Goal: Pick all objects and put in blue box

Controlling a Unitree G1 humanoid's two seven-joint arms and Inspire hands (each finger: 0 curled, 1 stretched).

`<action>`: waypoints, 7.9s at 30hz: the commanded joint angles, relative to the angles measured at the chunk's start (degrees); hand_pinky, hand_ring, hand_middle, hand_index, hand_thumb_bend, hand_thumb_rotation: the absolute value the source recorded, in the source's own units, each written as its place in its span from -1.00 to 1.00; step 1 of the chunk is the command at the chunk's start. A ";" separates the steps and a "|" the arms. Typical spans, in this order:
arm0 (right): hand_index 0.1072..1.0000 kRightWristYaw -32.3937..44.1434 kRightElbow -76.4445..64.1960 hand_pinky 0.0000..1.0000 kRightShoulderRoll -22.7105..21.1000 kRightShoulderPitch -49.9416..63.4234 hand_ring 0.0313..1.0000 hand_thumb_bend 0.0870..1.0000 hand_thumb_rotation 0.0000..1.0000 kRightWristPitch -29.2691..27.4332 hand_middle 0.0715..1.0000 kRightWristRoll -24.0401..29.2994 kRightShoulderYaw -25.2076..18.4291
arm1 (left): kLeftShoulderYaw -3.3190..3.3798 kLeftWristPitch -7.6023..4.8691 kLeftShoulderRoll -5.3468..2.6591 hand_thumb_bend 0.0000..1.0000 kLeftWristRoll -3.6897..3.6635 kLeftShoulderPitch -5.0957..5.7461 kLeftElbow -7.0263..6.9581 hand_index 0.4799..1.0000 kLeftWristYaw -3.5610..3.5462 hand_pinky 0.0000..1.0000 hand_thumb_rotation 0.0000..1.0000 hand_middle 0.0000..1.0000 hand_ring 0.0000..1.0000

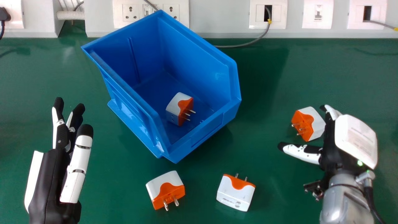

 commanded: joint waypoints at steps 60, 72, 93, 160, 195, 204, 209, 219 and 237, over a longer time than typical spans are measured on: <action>-0.08 2.52 33.77 -0.28 -4.54 -27.12 -0.09 -0.11 -0.72 1.09 0.03 8.21 7.19 | 1.34 2.40 -0.13 -0.41 -0.45 3.64 -5.55 0.99 0.15 1.00 0.68 0.98 1.00; -0.13 1.15 33.08 -0.28 -6.14 -26.13 -0.09 -0.13 -0.73 -2.88 0.02 9.09 6.65 | 1.34 2.44 0.14 -0.38 -0.97 3.24 -5.33 1.00 -0.38 1.00 0.63 1.00 1.00; -0.16 5.14 -11.98 -0.52 -9.50 -2.37 -0.41 -0.13 -0.72 -3.25 -0.28 8.29 1.42 | 0.94 2.98 -0.78 -0.29 -0.45 3.22 -5.93 0.97 0.40 1.00 0.60 0.98 1.00; 0.38 2.90 47.81 0.13 16.41 -50.23 0.32 0.19 -0.78 -25.57 0.46 2.15 21.09 | -1.38 1.70 -1.86 -0.34 3.17 4.78 -7.10 0.99 3.38 1.00 0.75 0.98 1.00; 0.98 7.64 9.06 0.59 4.05 -35.64 0.90 0.19 -0.69 -17.64 1.00 -0.64 20.22 | -0.56 2.00 -1.23 -0.30 1.63 2.53 -5.82 0.93 2.82 1.00 0.72 0.96 0.99; 0.95 9.39 -25.91 0.56 -1.78 -9.75 0.88 0.05 -0.38 -15.10 1.00 -2.25 13.34 | -0.64 1.61 -1.16 -0.27 0.64 2.51 -5.10 0.96 1.74 1.00 0.65 0.97 1.00; 0.93 9.57 -36.41 0.56 -4.78 4.83 0.85 0.10 -0.34 -17.45 0.95 -2.18 9.32 | -0.71 1.21 -1.12 -0.21 1.45 2.49 -4.86 0.95 1.70 1.00 0.63 0.97 1.00; 0.80 2.00 -37.63 0.40 -6.54 28.18 0.69 0.21 -0.17 -27.43 0.82 -1.00 4.20 | -0.85 0.78 -1.25 -0.22 1.57 2.00 -4.02 0.96 1.79 1.00 0.65 0.98 1.00; 0.69 -8.78 -16.03 0.41 -6.11 31.87 0.65 0.46 0.07 -39.11 0.75 -3.46 6.77 | -0.83 0.35 -1.26 -0.34 1.55 0.97 -2.66 0.94 1.86 1.00 0.64 0.98 1.00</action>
